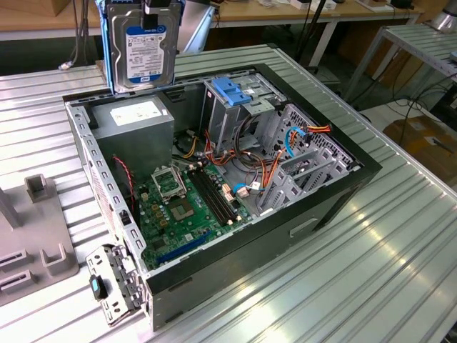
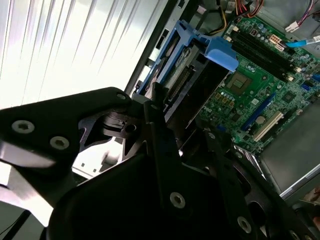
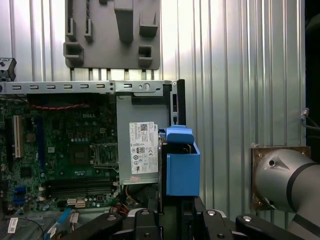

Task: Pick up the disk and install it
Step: 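Pick up the disk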

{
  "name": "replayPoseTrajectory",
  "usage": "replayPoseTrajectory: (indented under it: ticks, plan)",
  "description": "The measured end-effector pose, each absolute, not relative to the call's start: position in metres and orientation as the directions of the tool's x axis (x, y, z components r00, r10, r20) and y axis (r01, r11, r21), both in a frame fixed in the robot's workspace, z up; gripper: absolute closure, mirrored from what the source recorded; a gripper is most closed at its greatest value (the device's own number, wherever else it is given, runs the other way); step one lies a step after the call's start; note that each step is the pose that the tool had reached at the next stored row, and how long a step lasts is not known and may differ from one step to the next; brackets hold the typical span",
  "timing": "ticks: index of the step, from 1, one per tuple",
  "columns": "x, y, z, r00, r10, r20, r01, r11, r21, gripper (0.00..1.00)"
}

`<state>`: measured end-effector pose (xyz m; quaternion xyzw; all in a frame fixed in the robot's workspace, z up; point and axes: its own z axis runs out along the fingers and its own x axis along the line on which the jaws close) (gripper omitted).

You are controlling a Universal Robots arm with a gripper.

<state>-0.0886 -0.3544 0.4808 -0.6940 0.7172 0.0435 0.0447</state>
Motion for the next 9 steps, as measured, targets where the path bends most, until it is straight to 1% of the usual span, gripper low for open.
replayPoseTrajectory:
  ticks: [4,9]
  plan:
    - [-0.0805,-0.3552,0.4808,-0.033,-0.992,-0.124,-0.999,0.033,0.0,0.65]
    - [-0.0777,-0.3631,0.4808,-0.033,-0.992,-0.124,-0.999,0.033,0.0,0.65]
